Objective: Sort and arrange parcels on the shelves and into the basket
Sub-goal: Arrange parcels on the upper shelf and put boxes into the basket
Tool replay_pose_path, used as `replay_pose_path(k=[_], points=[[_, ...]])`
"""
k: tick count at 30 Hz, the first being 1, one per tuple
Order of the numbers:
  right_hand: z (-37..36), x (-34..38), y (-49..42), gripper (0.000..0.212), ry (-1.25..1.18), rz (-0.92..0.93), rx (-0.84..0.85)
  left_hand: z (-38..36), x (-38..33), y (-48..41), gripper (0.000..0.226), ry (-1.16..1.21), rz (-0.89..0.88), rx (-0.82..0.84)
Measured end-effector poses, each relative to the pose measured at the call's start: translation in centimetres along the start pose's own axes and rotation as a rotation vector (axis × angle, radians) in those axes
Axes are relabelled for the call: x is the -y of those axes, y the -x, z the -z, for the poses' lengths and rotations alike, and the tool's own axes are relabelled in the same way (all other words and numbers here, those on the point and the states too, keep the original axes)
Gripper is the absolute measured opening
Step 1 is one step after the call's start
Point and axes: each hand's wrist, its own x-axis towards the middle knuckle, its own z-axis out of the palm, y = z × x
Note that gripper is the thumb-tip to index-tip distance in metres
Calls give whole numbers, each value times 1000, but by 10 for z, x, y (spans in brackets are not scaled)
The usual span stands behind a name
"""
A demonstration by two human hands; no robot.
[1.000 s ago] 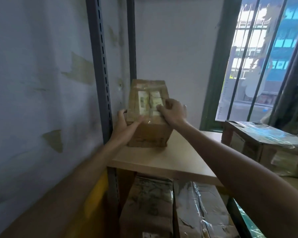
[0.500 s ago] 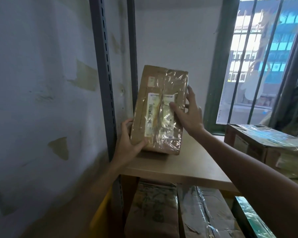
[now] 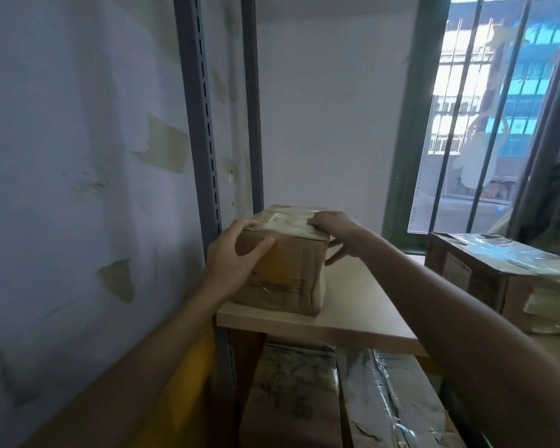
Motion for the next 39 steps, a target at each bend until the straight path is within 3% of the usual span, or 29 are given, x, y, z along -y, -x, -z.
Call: replay_pose_path(k=[4,6,9,12,17,21,23,25,29,34,37,39], points=[[-1,-13,-5,45,-69,50,-44,1,-9,-3,38,-267,-111,-49],[5,-21,-6,51,21,184,-181,0,-23,-1,48,-448,-264,-37],[24,-31,3,50,192,390,-370,-14,-52,4,60,-530,-480,101],[65,-39,13,47,295,423,-433,-51,-81,6,59,-514,-551,170],[160,-73,42,46,470,430,-504,-144,-118,22,49,-222,-407,217],[241,-114,74,55,664,322,-554,-215,-139,37,77,-82,-157,392],[273,-136,87,65,755,209,-470,-243,-144,43,95,-47,-36,500],[291,-156,94,70,768,110,-355,-264,-144,50,96,-48,22,569],[297,-172,89,58,666,147,-350,-285,-139,58,65,-136,-10,624],[288,-163,86,48,634,243,-353,-280,-135,55,48,-63,-33,597],[289,-146,93,37,208,381,-252,-266,-137,46,35,176,46,417],[289,-128,97,55,-31,437,-141,-254,-144,27,27,281,128,217]])
